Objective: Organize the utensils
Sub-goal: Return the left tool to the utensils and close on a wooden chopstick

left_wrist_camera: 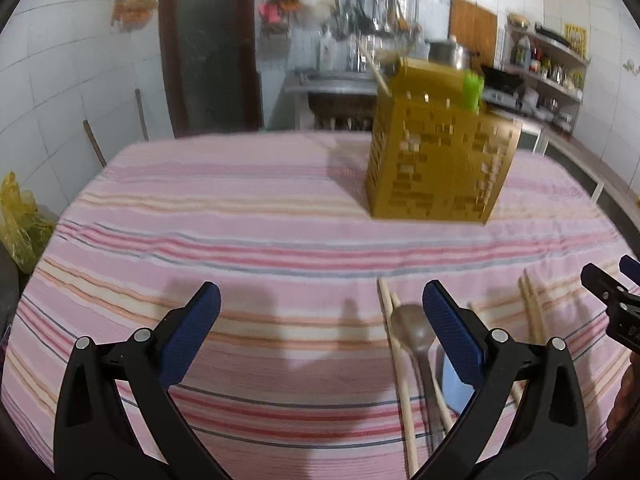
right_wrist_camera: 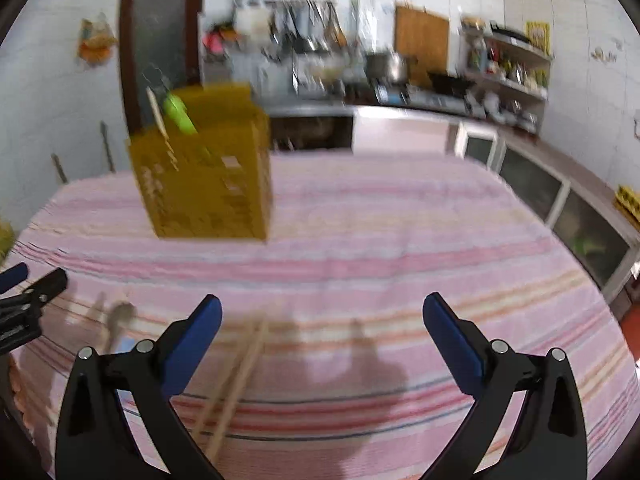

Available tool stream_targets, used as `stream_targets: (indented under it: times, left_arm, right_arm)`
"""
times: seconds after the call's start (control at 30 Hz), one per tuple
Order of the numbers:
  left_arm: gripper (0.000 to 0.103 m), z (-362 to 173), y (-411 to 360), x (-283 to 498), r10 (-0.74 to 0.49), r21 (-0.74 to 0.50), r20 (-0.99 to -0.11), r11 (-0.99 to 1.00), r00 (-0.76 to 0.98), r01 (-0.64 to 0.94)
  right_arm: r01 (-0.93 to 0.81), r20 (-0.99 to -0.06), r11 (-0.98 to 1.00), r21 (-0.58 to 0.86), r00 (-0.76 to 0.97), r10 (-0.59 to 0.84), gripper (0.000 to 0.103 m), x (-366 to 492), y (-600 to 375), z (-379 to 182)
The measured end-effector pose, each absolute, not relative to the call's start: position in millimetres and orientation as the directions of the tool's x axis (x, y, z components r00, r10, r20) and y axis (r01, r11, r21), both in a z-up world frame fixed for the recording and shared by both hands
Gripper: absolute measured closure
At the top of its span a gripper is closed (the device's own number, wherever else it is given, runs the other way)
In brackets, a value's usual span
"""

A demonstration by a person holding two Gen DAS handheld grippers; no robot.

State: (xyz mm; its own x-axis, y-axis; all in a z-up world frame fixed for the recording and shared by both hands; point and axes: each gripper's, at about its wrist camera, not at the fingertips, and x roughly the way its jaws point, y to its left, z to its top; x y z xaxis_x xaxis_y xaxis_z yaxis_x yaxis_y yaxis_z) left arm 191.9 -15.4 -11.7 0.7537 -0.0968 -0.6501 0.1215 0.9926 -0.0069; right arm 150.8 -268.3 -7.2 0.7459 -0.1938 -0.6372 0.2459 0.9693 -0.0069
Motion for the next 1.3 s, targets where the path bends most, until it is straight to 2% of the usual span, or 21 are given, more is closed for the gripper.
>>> stream_targets:
  times: [0.27,0.6,0.93,1.07,1.13,1.2,1.3]
  left_arm:
    - [0.005,-50,-24,205,-0.086,0.018,-0.747,0.989,0.659,0.150]
    - [0.005,-64,-26,211,-0.086,0.016,-0.789,0.987,0.608,0.160]
    - [0.005,-66,-28,214,-0.073,0.027,-0.796,0.987,0.601,0.156]
    - [0.006,-66,-29,217,-0.064,0.030,-0.798,0.989,0.600,0.145]
    - [0.009,-64,-31,217,-0.056,0.037,-0.795,0.989,0.604,0.142]
    - [0.017,-63,-33,217,-0.051,0.047,-0.792,0.988,0.608,0.144]
    - [0.031,-59,-38,221,-0.053,0.053,-0.790,0.987,0.611,0.155]
  right_arm:
    - [0.251,-0.707,0.966,-0.057,0.673,-0.216,0.005,168,-265,-39]
    - [0.265,-0.737,0.961,-0.078,0.634,-0.235,0.006,168,-265,-46]
    - [0.248,-0.768,0.964,-0.095,0.598,-0.229,0.023,176,-259,-51]
    - [0.256,-0.779,0.963,-0.084,0.586,-0.224,0.034,180,-253,-48]
    - [0.252,-0.783,0.965,-0.074,0.585,-0.212,0.041,181,-250,-47]
    - [0.244,-0.783,0.967,-0.068,0.588,-0.203,0.050,182,-247,-46]
    - [0.236,-0.783,0.970,-0.061,0.591,-0.193,0.055,183,-246,-46]
